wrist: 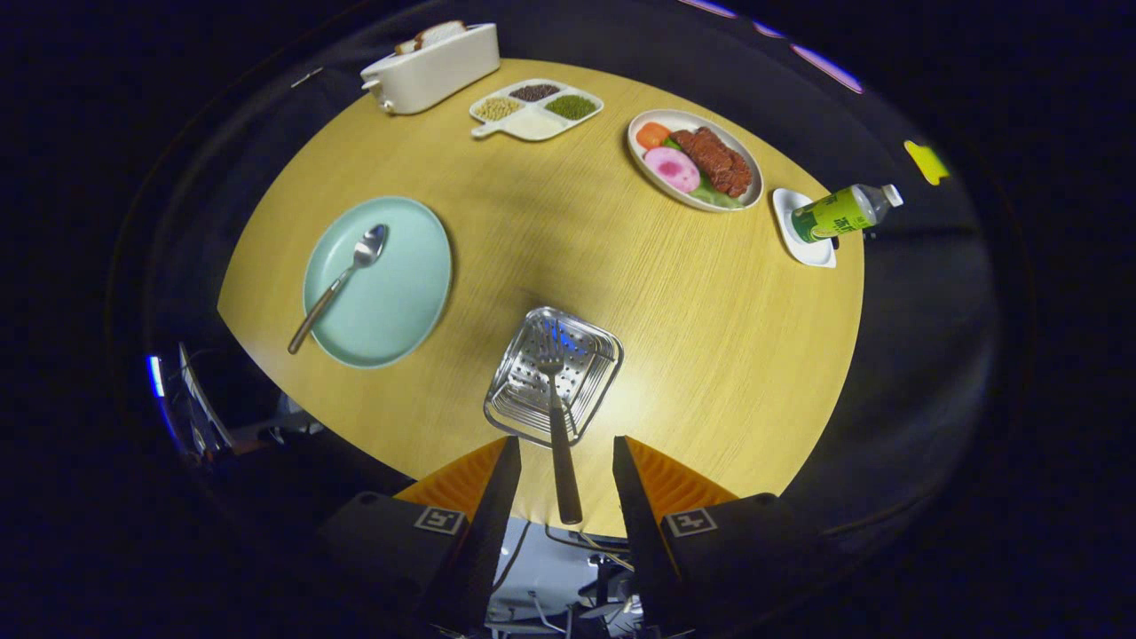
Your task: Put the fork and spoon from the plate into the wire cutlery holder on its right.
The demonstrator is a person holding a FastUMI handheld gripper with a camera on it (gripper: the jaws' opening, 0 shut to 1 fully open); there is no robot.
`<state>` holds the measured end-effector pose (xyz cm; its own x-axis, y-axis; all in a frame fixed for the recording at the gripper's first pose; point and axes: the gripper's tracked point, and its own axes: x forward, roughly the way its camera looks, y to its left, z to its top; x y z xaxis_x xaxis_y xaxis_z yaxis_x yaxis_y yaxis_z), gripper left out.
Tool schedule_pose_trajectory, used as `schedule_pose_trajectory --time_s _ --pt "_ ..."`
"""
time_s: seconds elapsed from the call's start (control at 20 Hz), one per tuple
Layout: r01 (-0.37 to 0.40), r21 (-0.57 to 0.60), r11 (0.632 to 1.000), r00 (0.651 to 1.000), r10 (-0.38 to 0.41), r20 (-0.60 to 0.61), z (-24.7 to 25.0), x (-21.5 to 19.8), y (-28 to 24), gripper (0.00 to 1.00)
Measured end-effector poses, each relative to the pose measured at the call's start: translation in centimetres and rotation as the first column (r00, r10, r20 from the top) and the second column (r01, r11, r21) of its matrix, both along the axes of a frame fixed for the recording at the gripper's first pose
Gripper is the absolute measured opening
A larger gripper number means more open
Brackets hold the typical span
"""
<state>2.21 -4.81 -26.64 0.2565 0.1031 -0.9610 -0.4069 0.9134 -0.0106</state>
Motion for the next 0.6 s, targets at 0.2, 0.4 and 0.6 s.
schedule_pose_trajectory --time_s 0.2,0.4,0.6 --pt "0.052 0.190 0.980 0.988 -0.079 0.133 3.9 -0.2 6.0 0.67" --pt "0.047 0.335 0.941 0.983 -0.103 0.151 5.1 -1.7 13.7 0.69" --pt "0.055 0.393 0.918 0.989 -0.104 0.105 2.2 -2.9 20.5 0.68"
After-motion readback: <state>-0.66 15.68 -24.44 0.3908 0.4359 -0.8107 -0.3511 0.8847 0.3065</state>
